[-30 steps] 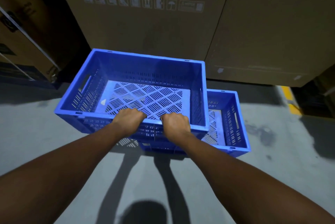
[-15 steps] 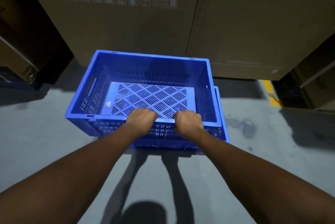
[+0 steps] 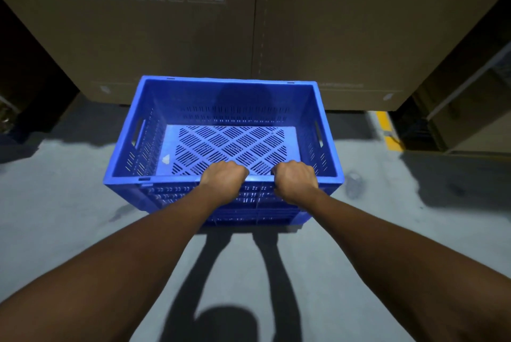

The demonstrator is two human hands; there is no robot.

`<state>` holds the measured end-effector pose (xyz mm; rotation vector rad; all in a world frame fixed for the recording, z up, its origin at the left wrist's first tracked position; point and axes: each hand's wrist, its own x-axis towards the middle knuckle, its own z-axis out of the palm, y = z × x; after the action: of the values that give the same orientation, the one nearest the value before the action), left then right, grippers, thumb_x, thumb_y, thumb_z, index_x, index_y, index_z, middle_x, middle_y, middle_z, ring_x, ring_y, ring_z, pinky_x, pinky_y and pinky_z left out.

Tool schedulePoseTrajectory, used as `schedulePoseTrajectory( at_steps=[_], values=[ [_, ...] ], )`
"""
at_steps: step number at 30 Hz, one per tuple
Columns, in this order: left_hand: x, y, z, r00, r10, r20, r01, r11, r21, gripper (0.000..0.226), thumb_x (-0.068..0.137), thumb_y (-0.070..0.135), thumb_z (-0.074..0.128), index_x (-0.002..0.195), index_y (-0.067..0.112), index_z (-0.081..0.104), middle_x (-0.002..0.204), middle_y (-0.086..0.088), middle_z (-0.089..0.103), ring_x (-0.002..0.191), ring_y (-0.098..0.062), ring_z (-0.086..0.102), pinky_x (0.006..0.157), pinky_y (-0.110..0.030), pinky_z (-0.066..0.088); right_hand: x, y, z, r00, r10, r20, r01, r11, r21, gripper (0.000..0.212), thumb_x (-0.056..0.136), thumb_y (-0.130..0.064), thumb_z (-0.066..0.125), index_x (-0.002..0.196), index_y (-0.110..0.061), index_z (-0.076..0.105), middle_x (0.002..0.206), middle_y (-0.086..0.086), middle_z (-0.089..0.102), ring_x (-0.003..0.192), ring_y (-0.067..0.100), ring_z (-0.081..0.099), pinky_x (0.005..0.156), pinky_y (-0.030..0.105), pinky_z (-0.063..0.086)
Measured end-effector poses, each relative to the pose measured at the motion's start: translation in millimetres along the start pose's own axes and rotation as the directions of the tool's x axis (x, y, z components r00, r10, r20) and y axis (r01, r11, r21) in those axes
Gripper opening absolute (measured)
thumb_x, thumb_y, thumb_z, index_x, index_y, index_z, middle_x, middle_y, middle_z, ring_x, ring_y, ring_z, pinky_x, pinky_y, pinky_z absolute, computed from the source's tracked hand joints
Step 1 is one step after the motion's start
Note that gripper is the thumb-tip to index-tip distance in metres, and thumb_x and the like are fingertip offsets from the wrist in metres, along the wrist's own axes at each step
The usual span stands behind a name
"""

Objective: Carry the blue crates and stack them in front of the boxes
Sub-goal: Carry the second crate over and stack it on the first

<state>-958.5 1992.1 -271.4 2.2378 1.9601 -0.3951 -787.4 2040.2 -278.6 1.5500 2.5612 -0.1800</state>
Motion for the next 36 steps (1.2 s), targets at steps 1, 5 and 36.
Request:
schedulePoseTrajectory(
  at_steps=[1,5,36],
  values=[
    [0.7,0.4,0.3,1.000,0.003,0.004,-0.003,1.000,0.003,0.025,0.085,-0.001,0.055,0.077,0.018,0.042,0.066,-0.001,0.039,0.068,-0.025,0.046,0.059,-0.037,0.038,0.1,0.9,0.3,1.000,0.002,0.001,-0.002,1.000,0.004,0.017,0.078,-0.022,0.067,0.095,-0.020,0.068,0.089,0.006,0.069,0.085,0.031,0.065,0.066,0.034,0.040],
    [2.1,1.4,0.2,1.000,-0.017,-0.003,0.017,1.000,0.015,0.021,0.085,0.003,0.060,0.081,0.019,0.047,0.073,-0.002,0.048,0.070,-0.025,0.050,0.061,-0.036,0.042,1.3,2.0,0.9,1.000,-0.013,0.014,0.012,1.000,0.012,0.016,0.080,-0.020,0.064,0.096,-0.018,0.066,0.089,0.006,0.068,0.085,0.031,0.065,0.066,0.034,0.040],
    [-37.4,-92.6,8.9,0.998,-0.017,0.053,0.015,0.999,0.029,0.046,0.082,0.054,0.063,0.109,0.019,0.052,0.108,-0.009,0.066,0.102,-0.033,0.063,0.076,-0.039,0.049,3.7,-16.4,-8.8,0.969,0.138,0.207,-0.107,0.982,-0.154,0.028,0.086,-0.020,0.056,0.114,-0.014,0.055,0.113,0.009,0.062,0.106,0.034,0.057,0.094,0.055,0.038]
  ],
)
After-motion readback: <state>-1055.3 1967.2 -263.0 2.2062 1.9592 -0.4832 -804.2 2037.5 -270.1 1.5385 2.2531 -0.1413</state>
